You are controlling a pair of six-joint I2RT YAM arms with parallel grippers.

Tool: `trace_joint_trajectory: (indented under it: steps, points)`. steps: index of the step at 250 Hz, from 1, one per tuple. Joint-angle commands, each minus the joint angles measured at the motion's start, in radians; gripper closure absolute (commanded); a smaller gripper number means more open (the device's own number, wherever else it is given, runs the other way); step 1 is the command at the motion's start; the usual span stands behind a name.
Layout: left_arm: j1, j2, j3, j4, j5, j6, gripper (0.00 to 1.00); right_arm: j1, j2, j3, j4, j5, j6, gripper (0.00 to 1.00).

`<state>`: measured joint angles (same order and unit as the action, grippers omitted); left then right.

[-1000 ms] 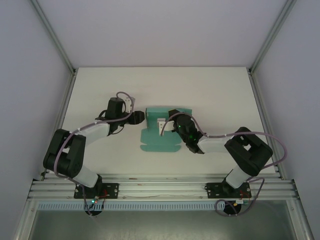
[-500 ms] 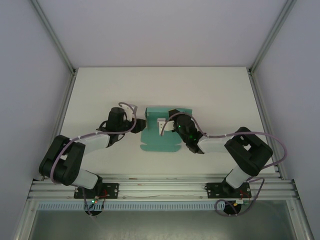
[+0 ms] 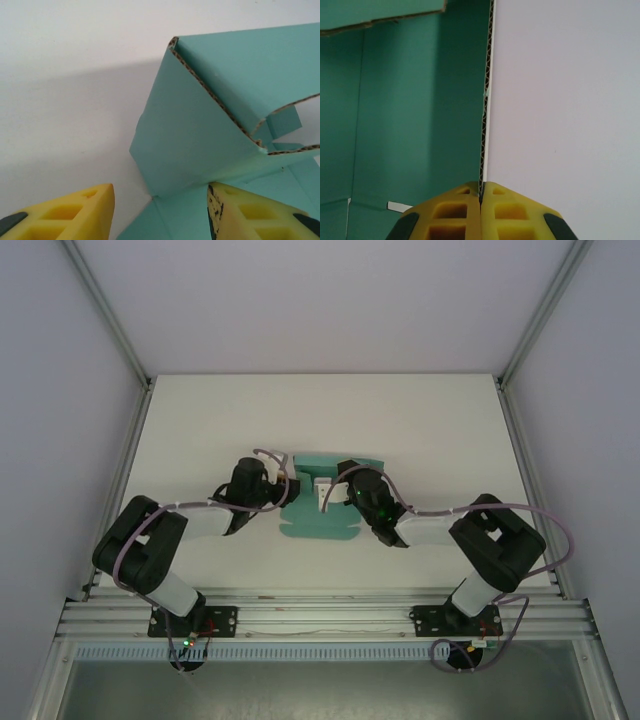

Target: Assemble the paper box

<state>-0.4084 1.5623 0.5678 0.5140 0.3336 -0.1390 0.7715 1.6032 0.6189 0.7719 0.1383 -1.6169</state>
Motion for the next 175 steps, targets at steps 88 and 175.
trace_joint_trajectory:
  steps: [88, 175]
  points:
    - [-0.030, 0.081, 0.014, 0.153, -0.055, 0.050, 0.47, 0.007, 0.041, 0.038, -0.064, 0.002, -0.005, 1.00]
    - [-0.031, 0.174, 0.100, 0.222, -0.087, 0.015, 0.57, 0.012, 0.054, 0.058, -0.127, -0.009, 0.011, 1.00]
